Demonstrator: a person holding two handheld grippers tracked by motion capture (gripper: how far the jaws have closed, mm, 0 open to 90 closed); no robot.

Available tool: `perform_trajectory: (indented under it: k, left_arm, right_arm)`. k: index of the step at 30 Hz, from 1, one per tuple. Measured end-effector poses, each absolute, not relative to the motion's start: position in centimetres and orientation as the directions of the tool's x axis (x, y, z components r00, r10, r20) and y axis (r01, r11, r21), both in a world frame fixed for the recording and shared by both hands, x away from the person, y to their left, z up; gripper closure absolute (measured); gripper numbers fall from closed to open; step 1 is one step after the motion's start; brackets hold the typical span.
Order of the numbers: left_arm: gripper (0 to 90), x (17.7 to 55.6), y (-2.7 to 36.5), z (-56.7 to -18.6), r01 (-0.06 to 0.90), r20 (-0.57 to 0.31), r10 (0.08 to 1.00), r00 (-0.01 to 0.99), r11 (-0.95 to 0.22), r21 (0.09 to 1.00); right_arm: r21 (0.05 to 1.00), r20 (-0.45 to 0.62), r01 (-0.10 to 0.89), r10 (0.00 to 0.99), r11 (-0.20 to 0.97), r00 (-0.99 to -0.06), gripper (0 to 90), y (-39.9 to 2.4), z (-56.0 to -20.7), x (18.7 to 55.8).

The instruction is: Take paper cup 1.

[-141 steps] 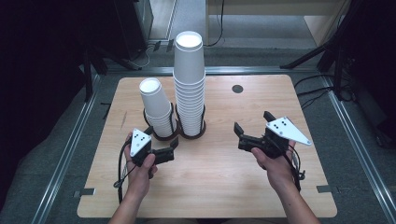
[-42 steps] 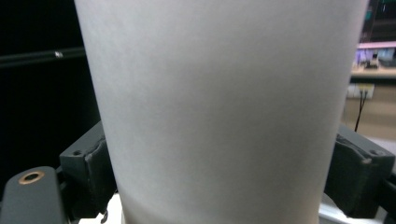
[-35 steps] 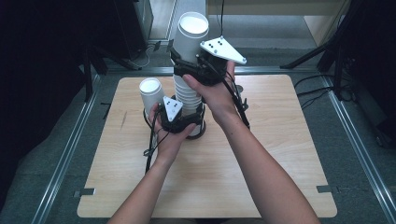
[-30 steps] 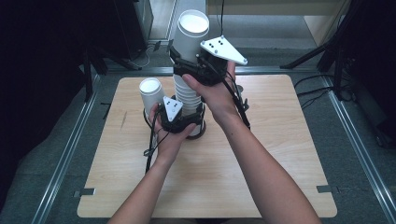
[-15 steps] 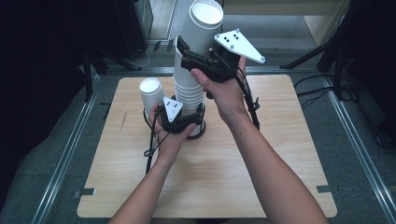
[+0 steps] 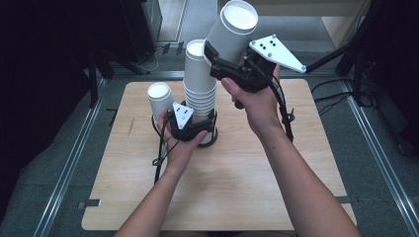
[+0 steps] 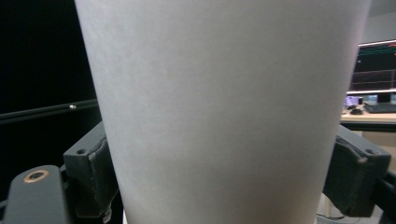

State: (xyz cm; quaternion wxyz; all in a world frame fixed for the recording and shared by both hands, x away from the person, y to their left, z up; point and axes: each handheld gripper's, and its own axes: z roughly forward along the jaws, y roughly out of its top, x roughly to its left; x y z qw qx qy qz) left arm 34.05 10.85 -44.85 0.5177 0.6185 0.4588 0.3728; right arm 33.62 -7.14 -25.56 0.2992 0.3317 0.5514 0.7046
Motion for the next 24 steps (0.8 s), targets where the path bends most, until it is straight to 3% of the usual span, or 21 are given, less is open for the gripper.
perform_trajectory:
  k: [12,20,24]
  left_arm:
    - [5.4,33.7,11.1,-44.7,0.171,-0.006,0.949,0.314,-0.050,0.984]
    - [5.4,33.0,11.7,-44.8,0.190,-0.049,0.934,0.354,-0.021,0.982]
    - [5.3,32.6,11.8,-44.9,0.188,-0.044,0.929,0.367,-0.027,0.982]
  right_arm:
    - [0.979,0.129,-0.056,0.809,-0.196,-0.574,13.3,-10.6,-27.1,32.3]
    - [0.994,0.033,-0.074,0.861,-0.082,-0.508,13.1,-12.0,-30.3,31.2]
    - [0.997,0.034,-0.049,0.863,-0.068,-0.504,13.1,-12.4,-32.1,30.8]
